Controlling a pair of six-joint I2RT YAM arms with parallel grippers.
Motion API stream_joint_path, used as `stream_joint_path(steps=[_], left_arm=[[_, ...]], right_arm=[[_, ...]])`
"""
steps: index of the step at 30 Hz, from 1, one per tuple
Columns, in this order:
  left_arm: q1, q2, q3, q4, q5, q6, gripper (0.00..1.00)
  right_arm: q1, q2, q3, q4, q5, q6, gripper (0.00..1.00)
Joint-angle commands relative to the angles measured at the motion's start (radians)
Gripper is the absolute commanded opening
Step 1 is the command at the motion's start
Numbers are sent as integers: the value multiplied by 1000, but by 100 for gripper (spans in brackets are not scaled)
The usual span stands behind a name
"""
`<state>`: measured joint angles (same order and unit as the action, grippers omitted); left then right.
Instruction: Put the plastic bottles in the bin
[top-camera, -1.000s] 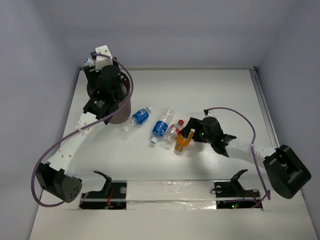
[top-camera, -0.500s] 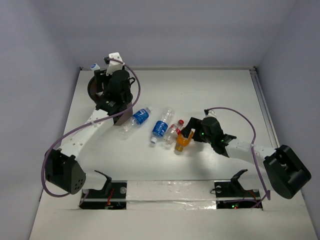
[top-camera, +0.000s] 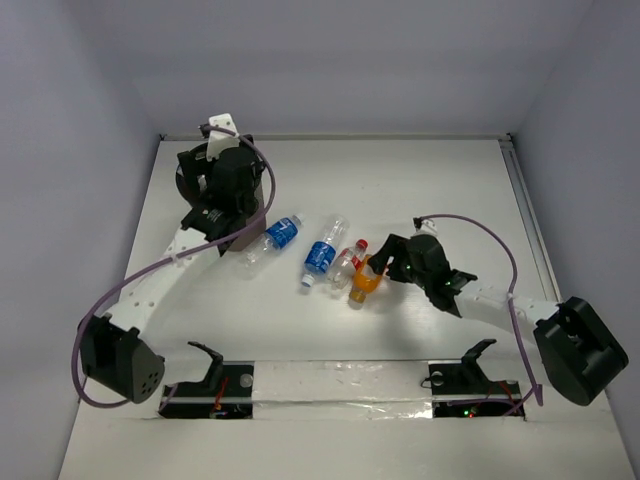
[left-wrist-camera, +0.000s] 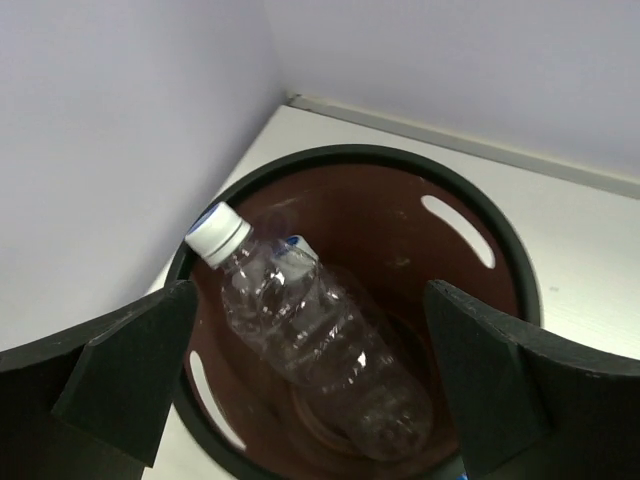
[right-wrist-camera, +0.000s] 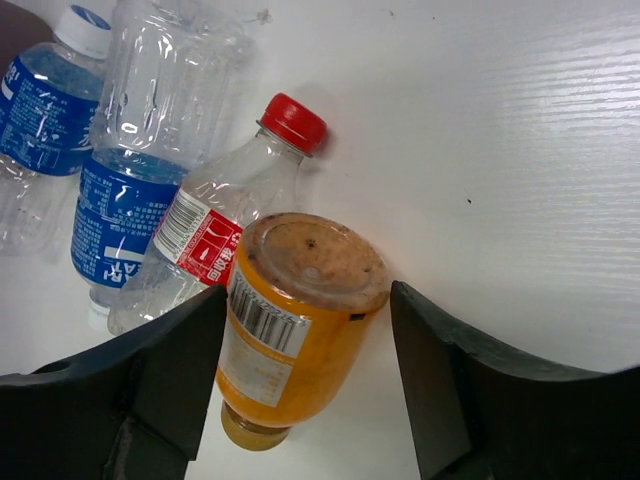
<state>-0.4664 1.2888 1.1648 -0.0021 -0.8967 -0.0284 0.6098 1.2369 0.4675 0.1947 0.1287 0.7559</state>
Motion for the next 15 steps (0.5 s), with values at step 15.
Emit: stream_joint_path(steps=[15], left_arm=[[-48, -374, -62, -205, 496, -249, 92]], right_arm=[[-1, 53, 5, 67, -30, 22, 99]])
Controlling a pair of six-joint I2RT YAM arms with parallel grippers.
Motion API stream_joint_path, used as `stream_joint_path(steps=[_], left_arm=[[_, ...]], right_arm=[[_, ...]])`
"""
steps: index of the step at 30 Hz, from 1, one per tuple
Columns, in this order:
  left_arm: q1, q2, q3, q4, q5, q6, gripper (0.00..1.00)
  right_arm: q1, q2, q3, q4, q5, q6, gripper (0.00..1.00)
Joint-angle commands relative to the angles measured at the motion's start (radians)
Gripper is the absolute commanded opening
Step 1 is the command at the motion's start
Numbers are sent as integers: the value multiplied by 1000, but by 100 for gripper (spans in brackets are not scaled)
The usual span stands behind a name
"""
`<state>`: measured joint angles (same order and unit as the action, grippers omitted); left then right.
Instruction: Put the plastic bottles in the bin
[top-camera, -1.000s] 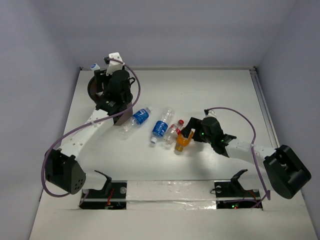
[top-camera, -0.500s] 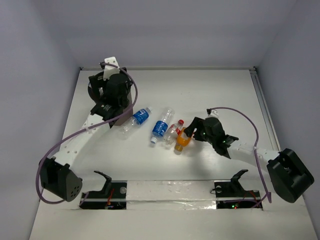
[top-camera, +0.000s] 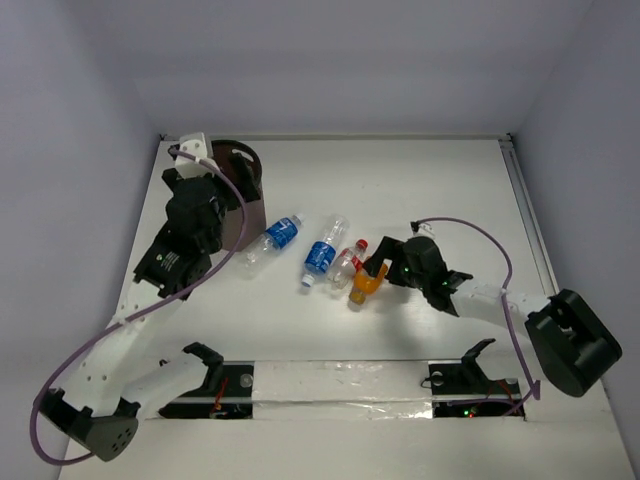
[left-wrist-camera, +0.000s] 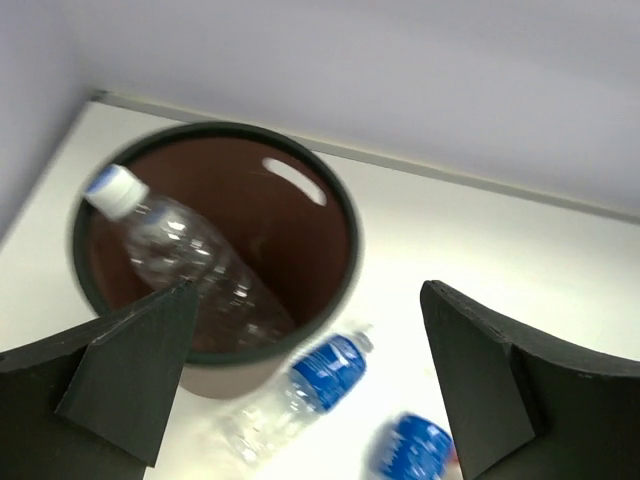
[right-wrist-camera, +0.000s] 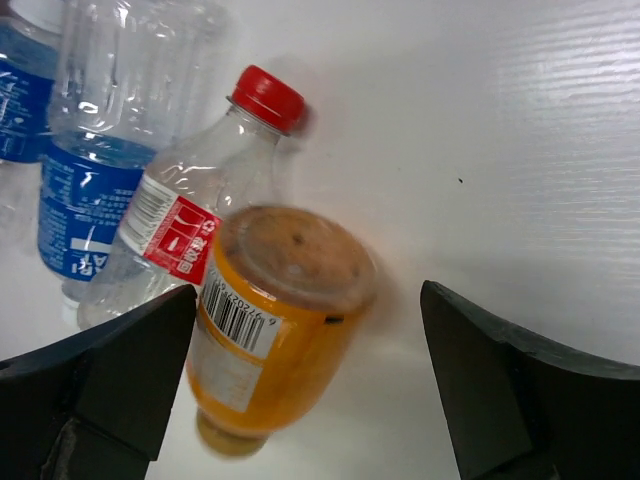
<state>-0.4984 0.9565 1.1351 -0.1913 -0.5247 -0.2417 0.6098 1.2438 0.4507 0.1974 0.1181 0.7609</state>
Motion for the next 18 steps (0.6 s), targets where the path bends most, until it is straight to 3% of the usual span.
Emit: stream_joint_path(steps=[1, 7, 15, 18], left_arm=[[-32, -70, -41, -17, 140, -38, 91], [-88, -156, -123, -53, 213, -57, 86], [-134, -159, -185, -74, 219, -64, 85], [-153, -141, -207, -83, 210, -86, 85]], right_arm=[[-1, 61, 22, 82, -31, 23, 99], [-1, 117, 8, 158, -38, 66, 85], [-1, 3, 5, 45, 17, 55, 68], [-1, -46, -6, 16, 15, 55, 72]])
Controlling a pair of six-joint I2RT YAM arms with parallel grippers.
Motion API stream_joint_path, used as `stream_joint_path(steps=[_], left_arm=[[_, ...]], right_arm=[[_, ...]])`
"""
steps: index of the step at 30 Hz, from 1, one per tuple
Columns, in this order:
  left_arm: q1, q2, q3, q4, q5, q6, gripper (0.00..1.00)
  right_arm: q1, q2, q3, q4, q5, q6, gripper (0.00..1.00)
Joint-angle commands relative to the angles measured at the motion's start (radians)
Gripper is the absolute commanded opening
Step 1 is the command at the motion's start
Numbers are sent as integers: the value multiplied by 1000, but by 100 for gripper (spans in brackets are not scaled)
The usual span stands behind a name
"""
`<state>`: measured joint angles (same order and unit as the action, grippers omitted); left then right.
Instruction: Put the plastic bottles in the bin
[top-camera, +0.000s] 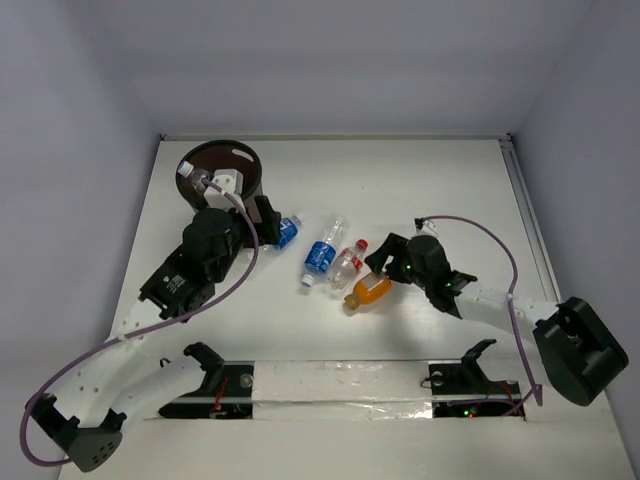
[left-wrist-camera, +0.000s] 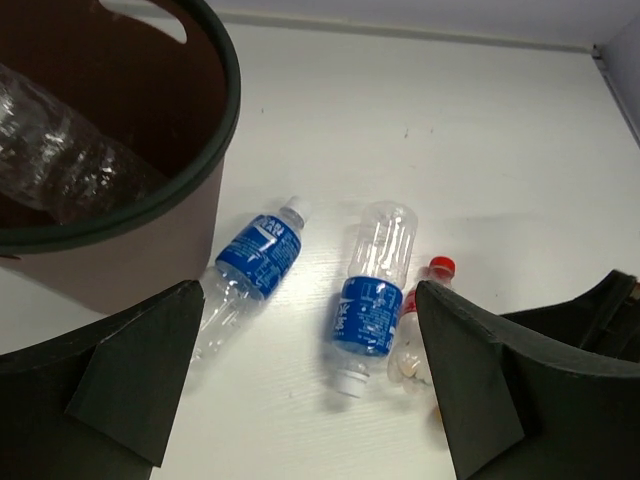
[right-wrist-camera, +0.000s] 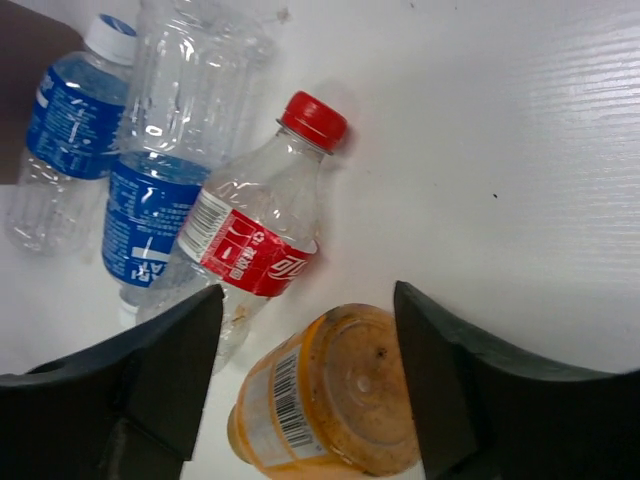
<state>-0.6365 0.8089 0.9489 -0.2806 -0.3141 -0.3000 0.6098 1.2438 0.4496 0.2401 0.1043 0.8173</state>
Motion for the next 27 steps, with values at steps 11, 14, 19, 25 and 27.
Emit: stream_joint_path(steps=[11, 14, 19, 25, 27], left_arm=[[-137, -27, -91, 3, -65, -163, 86], [-160, -31, -113, 20, -74, -183, 87], [-213, -37, -153, 50, -89, -220, 87], [-242, -56, -185, 73, -100, -251, 87], [-252, -68, -200, 84, -102, -257, 87]], right_arm=[[-1, -210, -94, -113, -5, 48, 100], [-1, -219, -88, -173, 8, 57, 100], [-1, -215, -115, -99, -73, 85, 100], [-1, -95, -94, 42, -167, 123, 100], [-1, -49, -77, 63, -154, 125, 100]])
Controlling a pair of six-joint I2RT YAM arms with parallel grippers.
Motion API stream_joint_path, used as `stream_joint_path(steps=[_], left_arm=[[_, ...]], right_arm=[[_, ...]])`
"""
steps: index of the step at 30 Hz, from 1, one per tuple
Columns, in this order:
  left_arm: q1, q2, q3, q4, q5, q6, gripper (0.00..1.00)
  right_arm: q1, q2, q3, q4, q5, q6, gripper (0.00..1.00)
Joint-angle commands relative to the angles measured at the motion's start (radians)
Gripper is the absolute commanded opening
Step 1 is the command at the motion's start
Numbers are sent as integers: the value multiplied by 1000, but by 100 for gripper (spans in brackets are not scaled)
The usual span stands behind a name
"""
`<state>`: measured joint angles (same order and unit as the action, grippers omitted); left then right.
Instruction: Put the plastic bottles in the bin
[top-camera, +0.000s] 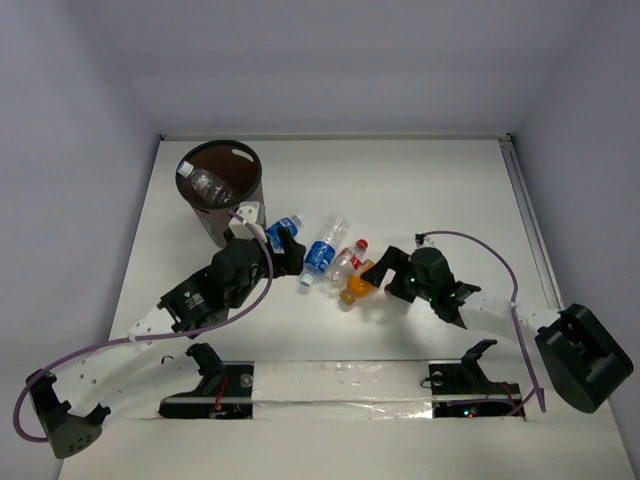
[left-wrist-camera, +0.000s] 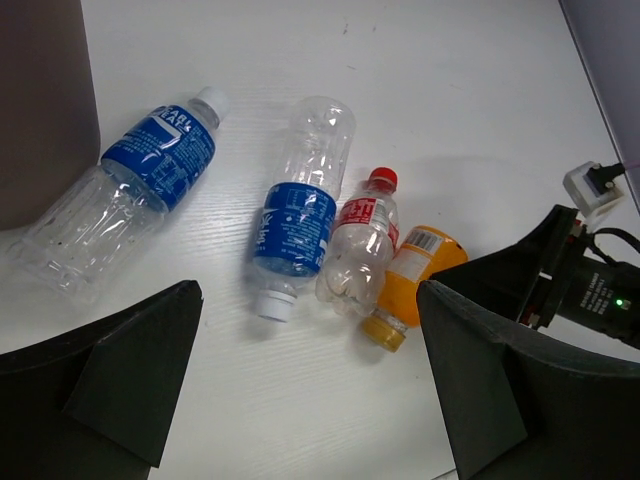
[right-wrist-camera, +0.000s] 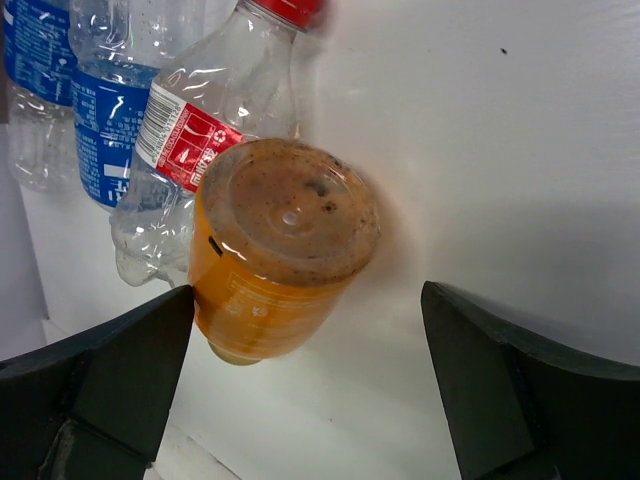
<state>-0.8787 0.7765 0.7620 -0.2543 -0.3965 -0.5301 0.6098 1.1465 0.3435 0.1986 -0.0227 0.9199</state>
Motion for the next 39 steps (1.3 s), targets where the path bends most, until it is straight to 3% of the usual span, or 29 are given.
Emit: stream_joint_path(steps=[1, 17, 23, 27, 30, 34, 39], left_arm=[[-9, -42, -18, 59, -16, -27, 87], [-9, -10, -36, 43, -74, -73, 86], [-9, 9, -27, 39, -94, -79, 86], [-9, 27, -27, 38, -131, -80, 86], [-9, 53, -20, 32, -166, -84, 86], [-9, 93, -13, 35, -199, -85, 86], [-9, 141, -1, 33, -269, -79, 86]], right_arm=[[-1, 59, 34, 119, -25, 22, 100], [-1, 182, 46, 280, 58, 31, 91], [-1, 174, 46, 271, 92, 8, 83], [-1, 168, 38, 266, 101, 2, 71], [-1, 147, 25, 263, 101, 0, 59], [-1, 56, 6, 191, 119, -27, 58], [-1, -195, 14, -20, 132, -82, 56]])
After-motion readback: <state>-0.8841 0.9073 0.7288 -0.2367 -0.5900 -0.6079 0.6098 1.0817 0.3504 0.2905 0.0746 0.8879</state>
